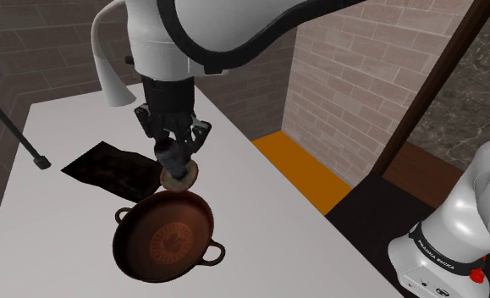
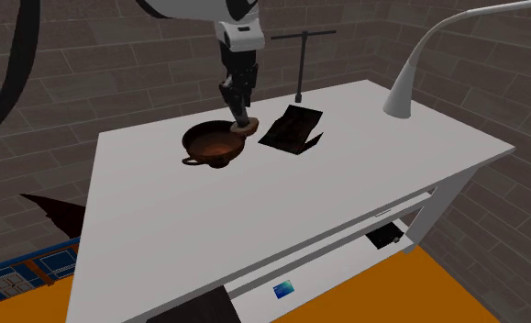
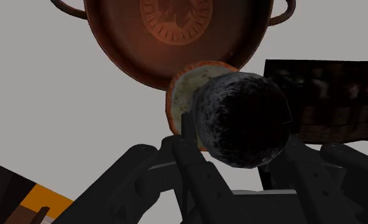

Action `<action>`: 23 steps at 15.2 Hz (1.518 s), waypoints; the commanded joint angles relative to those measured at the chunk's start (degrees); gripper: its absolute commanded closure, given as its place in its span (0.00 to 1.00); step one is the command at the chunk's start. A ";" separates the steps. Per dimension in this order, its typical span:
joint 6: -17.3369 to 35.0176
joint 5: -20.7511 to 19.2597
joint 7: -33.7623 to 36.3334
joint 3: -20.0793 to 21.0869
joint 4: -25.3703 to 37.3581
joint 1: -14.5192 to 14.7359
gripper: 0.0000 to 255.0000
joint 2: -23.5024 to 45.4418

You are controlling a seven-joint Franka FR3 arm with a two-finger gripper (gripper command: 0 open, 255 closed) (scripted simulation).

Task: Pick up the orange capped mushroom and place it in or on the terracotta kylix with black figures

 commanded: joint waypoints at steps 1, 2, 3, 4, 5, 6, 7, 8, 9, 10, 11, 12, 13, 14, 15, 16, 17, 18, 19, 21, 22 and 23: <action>-0.04 -0.66 2.82 0.92 0.35 1.61 1.00 0.32; -0.18 -1.17 4.31 1.38 0.88 2.53 1.00 0.78; -0.35 -1.71 5.82 1.83 1.48 3.47 1.00 1.31; -0.55 -2.30 7.33 2.26 2.16 4.45 1.00 1.90; -0.78 -2.92 8.85 2.67 2.92 5.46 1.00 2.55; -1.04 -3.59 10.38 3.07 3.75 6.50 1.00 3.27; -1.20 -3.98 11.26 3.26 4.27 7.13 1.00 3.71; -0.47 -4.05 11.30 3.21 3.61 7.13 1.00 3.80; 0.27 -4.14 11.36 3.17 2.96 7.12 1.00 3.91; 0.99 -4.24 11.42 3.13 2.33 7.12 1.00 4.03; 1.72 -4.35 11.48 3.09 1.72 7.12 1.00 4.17; 2.44 -4.47 11.55 3.05 1.12 7.13 1.00 4.32; 3.15 -4.60 11.63 3.00 0.54 7.14 1.00 4.48; 3.87 -4.74 11.71 2.95 -0.03 7.15 1.00 4.66; 4.57 -4.89 11.80 2.90 -0.58 7.18 1.00 4.85; 5.28 -5.04 11.90 2.85 -1.11 7.20 1.00 5.05; 5.98 -5.21 12.00 2.79 -1.64 7.23 1.00 5.27; 6.67 -5.39 12.11 2.73 -2.14 7.26 1.00 5.49; 7.36 -5.58 12.22 2.66 -2.64 7.30 1.00 5.73; 8.73 -5.98 12.47 2.52 -3.58 7.40 1.00 6.25; 9.22 -6.13 12.56 2.46 -3.91 7.43 1.00 6.44; 9.22 -6.13 12.55 2.46 -3.91 7.43 1.00 6.44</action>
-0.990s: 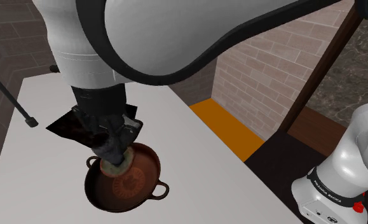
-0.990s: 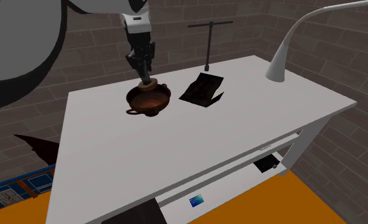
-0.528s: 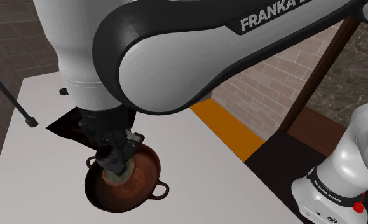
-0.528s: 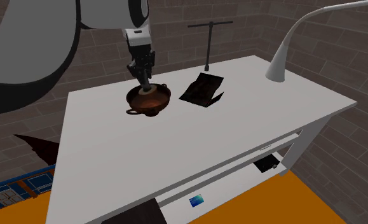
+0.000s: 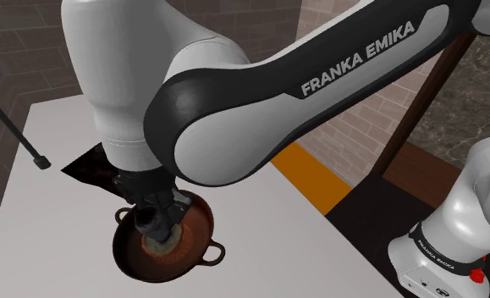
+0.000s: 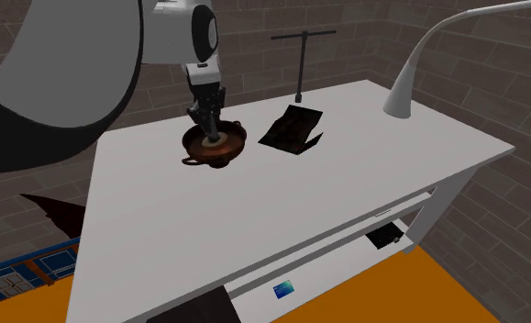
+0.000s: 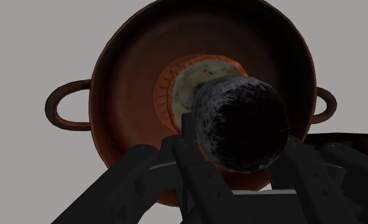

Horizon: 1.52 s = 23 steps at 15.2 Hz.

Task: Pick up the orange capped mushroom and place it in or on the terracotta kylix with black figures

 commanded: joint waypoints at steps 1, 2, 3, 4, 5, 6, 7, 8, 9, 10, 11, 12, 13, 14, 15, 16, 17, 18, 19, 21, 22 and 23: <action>0.37 -0.05 0.02 -0.03 -0.30 -0.02 1.00 0.04; 0.37 -0.05 0.02 -0.03 -0.30 -0.02 1.00 0.04; 0.37 -0.05 0.02 -0.03 -0.30 -0.02 1.00 0.04; 0.37 -0.05 0.02 -0.03 -0.30 -0.02 1.00 0.04; 0.37 -0.05 0.02 -0.03 -0.29 -0.02 1.00 0.04; 0.36 -0.05 0.02 -0.03 -0.29 -0.02 1.00 0.04; 0.38 -0.07 0.03 -0.03 -0.29 -0.01 0.00 0.06; 0.39 -0.07 0.03 -0.03 -0.30 -0.02 0.00 0.07; 0.39 -0.07 0.03 -0.03 -0.30 -0.01 0.00 0.06; 0.40 -0.07 0.03 -0.03 -0.31 -0.02 0.00 0.07; 0.40 -0.07 0.03 -0.03 -0.31 -0.02 0.00 0.06; 0.37 -0.05 0.02 -0.03 -0.30 -0.02 0.00 0.04; -1.21 0.64 -0.43 0.20 0.47 -0.29 0.00 -0.92; -2.81 1.29 -0.84 0.39 1.33 -0.53 0.00 -1.82; -4.44 1.89 -1.22 0.56 2.27 -0.74 0.00 -2.65; -5.74 2.32 -1.50 0.66 3.07 -0.89 0.00 -3.26; -5.74 2.32 -1.50 0.66 3.07 -0.89 0.00 -3.26; -5.74 2.33 -1.51 0.66 3.06 -0.89 0.00 -3.27; -5.74 2.32 -1.50 0.66 3.07 -0.89 0.00 -3.27; -5.74 2.32 -1.50 0.66 3.07 -0.89 0.00 -3.26; -5.74 2.32 -1.50 0.66 3.07 -0.89 0.00 -3.26; -5.74 2.32 -1.50 0.66 3.07 -0.89 0.00 -3.26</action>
